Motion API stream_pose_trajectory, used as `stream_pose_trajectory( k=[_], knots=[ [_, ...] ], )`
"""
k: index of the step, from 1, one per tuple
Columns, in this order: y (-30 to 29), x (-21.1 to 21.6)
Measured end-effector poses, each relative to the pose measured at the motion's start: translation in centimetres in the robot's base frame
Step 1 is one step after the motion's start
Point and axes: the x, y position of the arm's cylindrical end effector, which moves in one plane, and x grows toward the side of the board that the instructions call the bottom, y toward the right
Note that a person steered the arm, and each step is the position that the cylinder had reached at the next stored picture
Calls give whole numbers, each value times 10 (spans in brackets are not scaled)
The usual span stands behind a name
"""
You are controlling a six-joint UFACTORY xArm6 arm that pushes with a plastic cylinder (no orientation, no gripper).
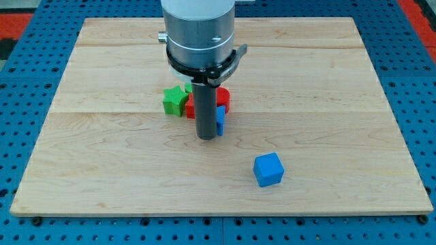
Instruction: Push the blue cube into the bottom left to the red star
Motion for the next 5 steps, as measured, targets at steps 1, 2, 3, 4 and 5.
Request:
stream_pose_trajectory(
  k=[1,2,3,4,5],
  knots=[
    [2,-3],
    [3,-10],
    [33,7],
    [109,20],
    [144,59]
  ],
)
